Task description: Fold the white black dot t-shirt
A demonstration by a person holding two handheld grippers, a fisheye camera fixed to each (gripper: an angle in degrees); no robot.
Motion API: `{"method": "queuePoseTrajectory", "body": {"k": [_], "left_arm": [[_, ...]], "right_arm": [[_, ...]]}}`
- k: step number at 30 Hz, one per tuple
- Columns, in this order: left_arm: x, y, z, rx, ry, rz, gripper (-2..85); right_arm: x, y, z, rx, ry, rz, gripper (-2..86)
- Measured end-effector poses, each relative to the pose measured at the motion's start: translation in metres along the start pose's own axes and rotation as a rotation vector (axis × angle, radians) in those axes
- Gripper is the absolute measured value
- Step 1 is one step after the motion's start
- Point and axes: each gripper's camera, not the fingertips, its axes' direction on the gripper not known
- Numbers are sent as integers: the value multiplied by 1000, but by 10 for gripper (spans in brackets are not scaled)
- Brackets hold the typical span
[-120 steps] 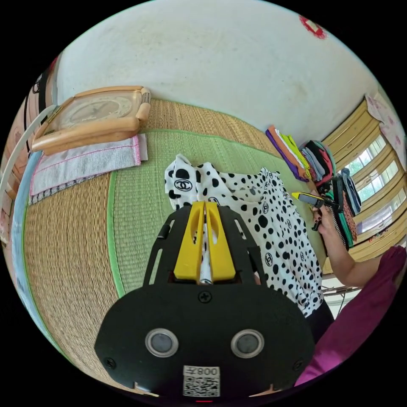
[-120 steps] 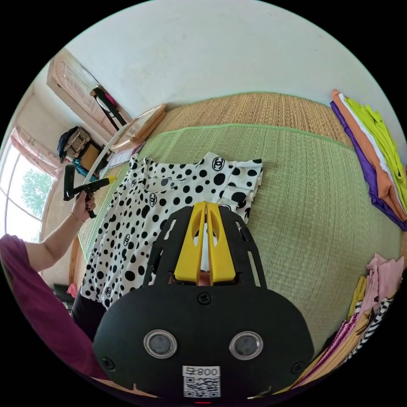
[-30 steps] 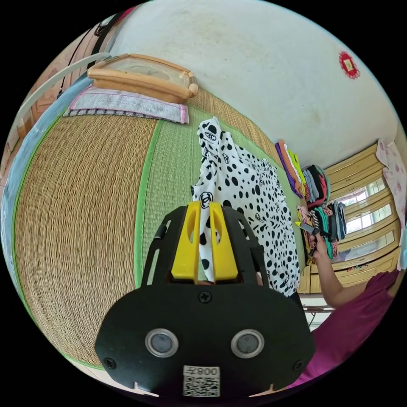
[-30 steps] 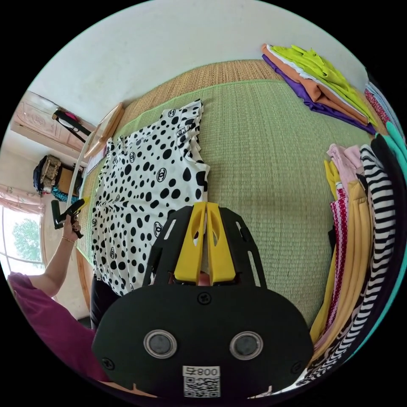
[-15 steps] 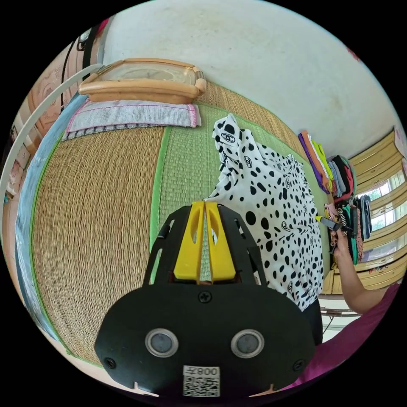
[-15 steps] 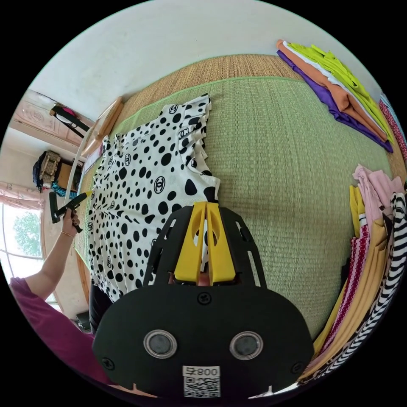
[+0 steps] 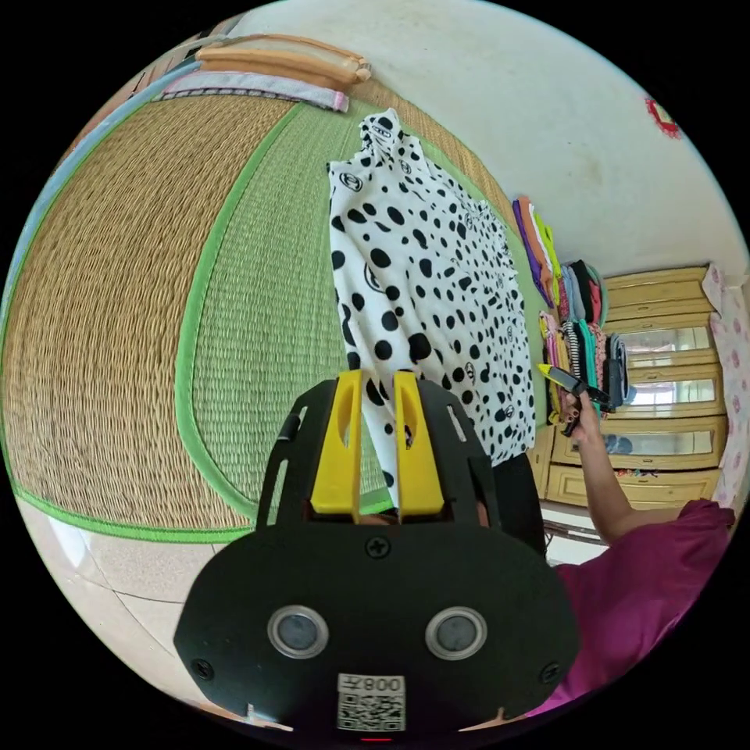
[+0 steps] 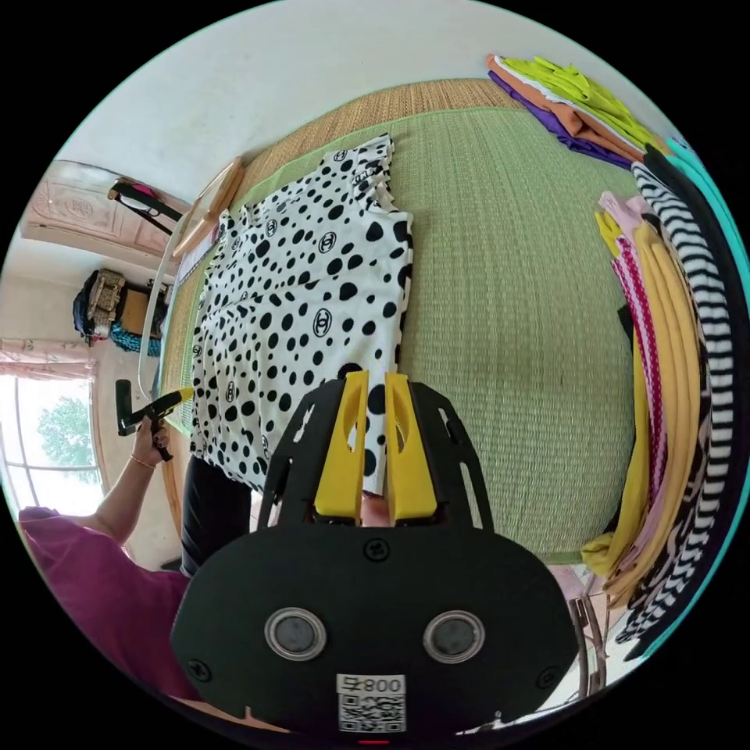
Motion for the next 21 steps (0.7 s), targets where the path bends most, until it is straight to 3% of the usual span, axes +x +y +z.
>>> {"method": "queuePoseTrajectory", "body": {"k": [9,15,21], "left_arm": [[-27,40,-42,107,98,-101,13],[-59,64,-42,88,171,-213,18],[-37,93,-56,126,197,-148,58]], "right_arm": [[19,40,-6,-25,-34,56,62],[20,47,7,-75,-60,57,63],[21,63,-1,-83,-60,63,63]]}}
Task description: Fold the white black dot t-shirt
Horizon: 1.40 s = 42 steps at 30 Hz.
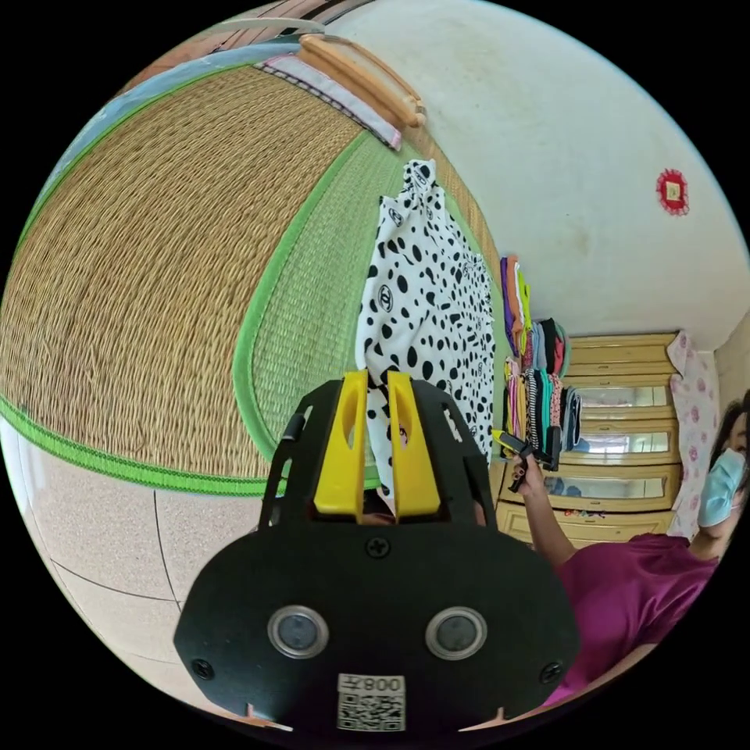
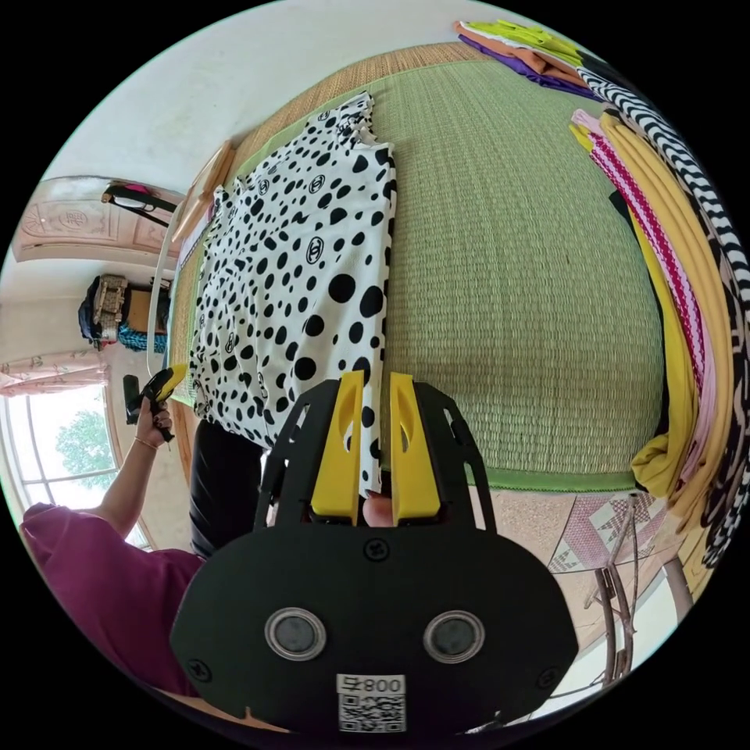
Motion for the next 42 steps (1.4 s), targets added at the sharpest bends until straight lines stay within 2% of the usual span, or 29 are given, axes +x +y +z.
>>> {"method": "queuePoseTrajectory", "body": {"k": [5,10,17,23,33,38,42], "left_arm": [[14,15,15,-104,-83,28,49],[14,33,5,-99,-179,9,24],[32,69,-12,-52,-88,47,69],[48,99,-2,-114,-251,78,76],[26,145,-19,-106,-167,-20,17],[20,157,-37,-72,-183,-33,16],[11,170,-36,-72,-183,-49,32]], "right_arm": [[2,15,-2,-10,-29,20,63],[-3,24,-5,-24,-22,17,61],[-8,31,-9,-33,-22,11,62],[-6,42,-16,-40,-21,20,63],[2,67,-23,-26,-74,44,44],[-2,70,-28,-53,-10,20,17],[9,77,-27,-44,-54,43,20]]}}
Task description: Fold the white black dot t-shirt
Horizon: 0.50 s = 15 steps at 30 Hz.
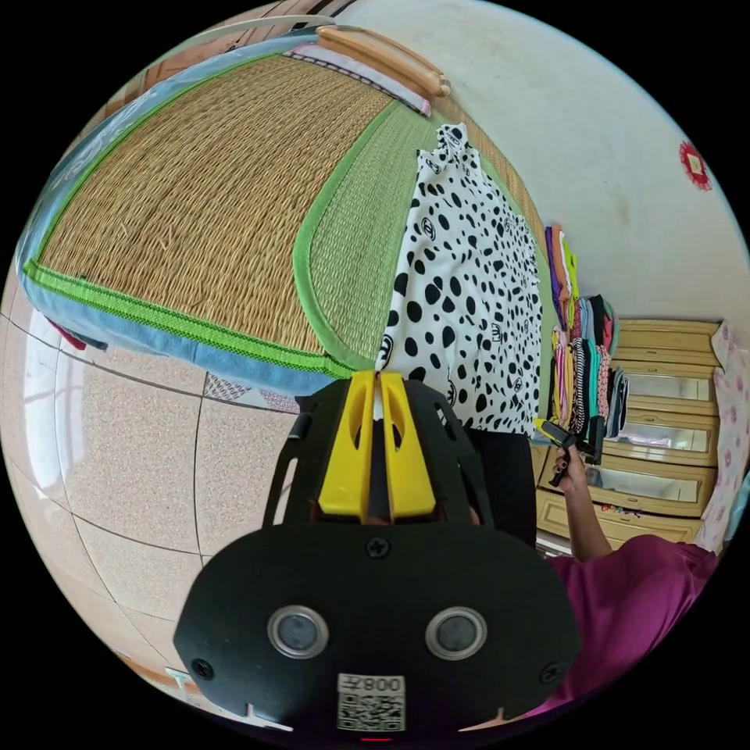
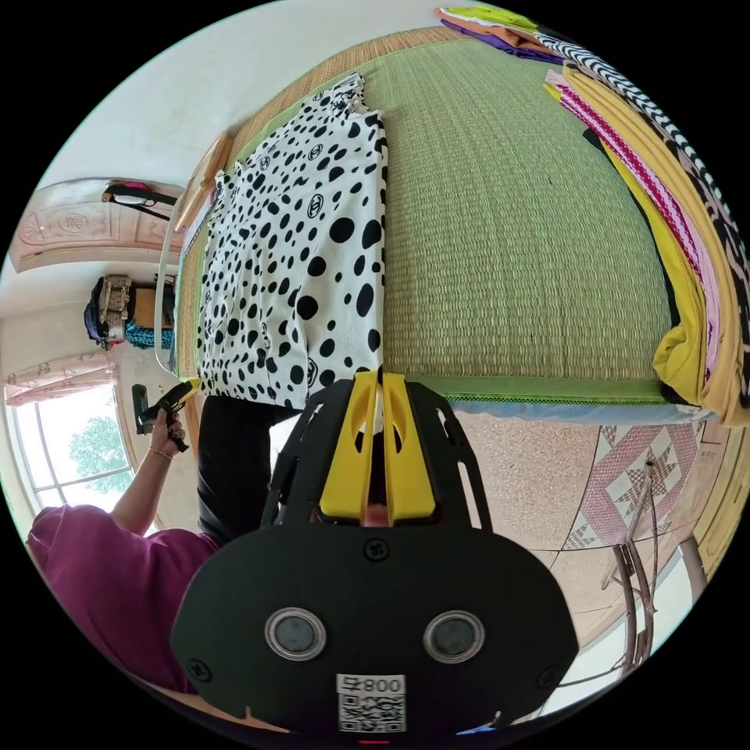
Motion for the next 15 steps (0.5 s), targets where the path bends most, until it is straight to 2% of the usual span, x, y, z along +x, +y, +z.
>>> {"method": "queuePoseTrajectory", "body": {"k": [7,15], "left_arm": [[-18,26,-5,22,111,-42,79],[-31,35,5,-24,158,-70,42]], "right_arm": [[24,27,-8,49,-65,48,55],[38,37,13,12,-145,58,40]]}}
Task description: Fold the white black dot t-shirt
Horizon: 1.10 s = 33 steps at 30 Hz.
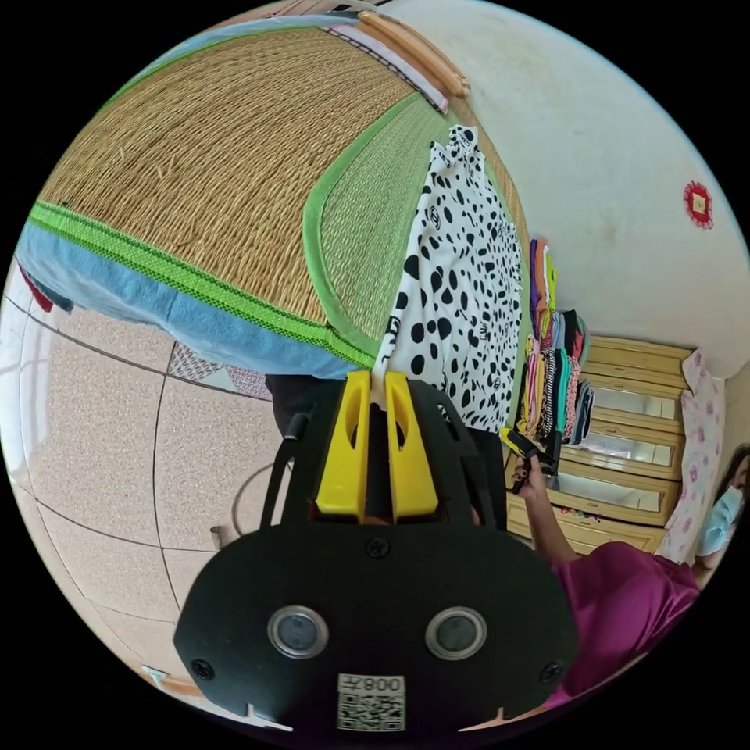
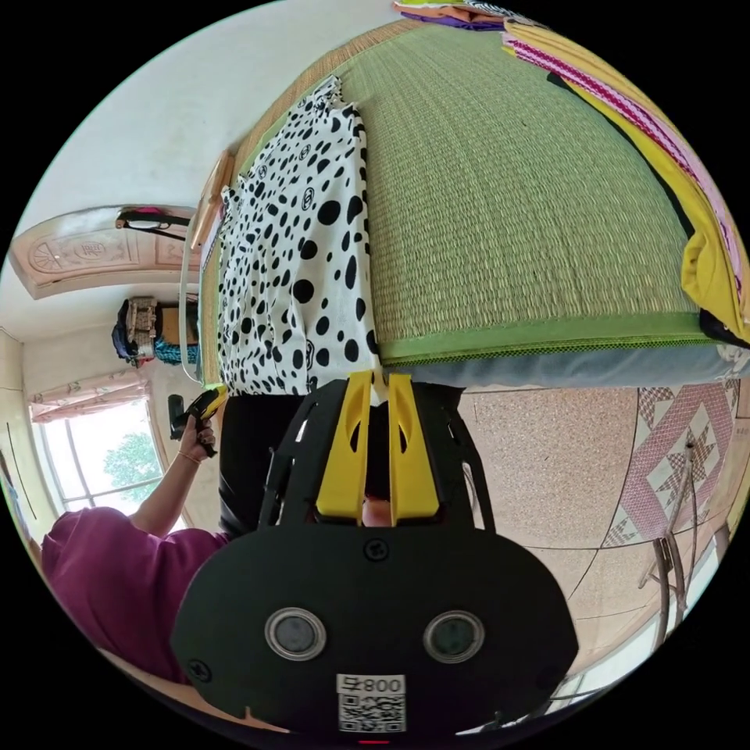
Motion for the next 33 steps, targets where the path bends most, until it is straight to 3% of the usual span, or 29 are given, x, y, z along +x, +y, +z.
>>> {"method": "queuePoseTrajectory", "body": {"k": [10,17,33], "left_arm": [[-10,24,-10,27,60,17,65],[-3,28,-11,-15,34,29,23],[-2,80,-54,61,165,46,13]], "right_arm": [[18,17,-4,46,-71,12,37],[27,19,-2,33,-116,4,20],[42,60,-39,58,-250,-44,7]]}}
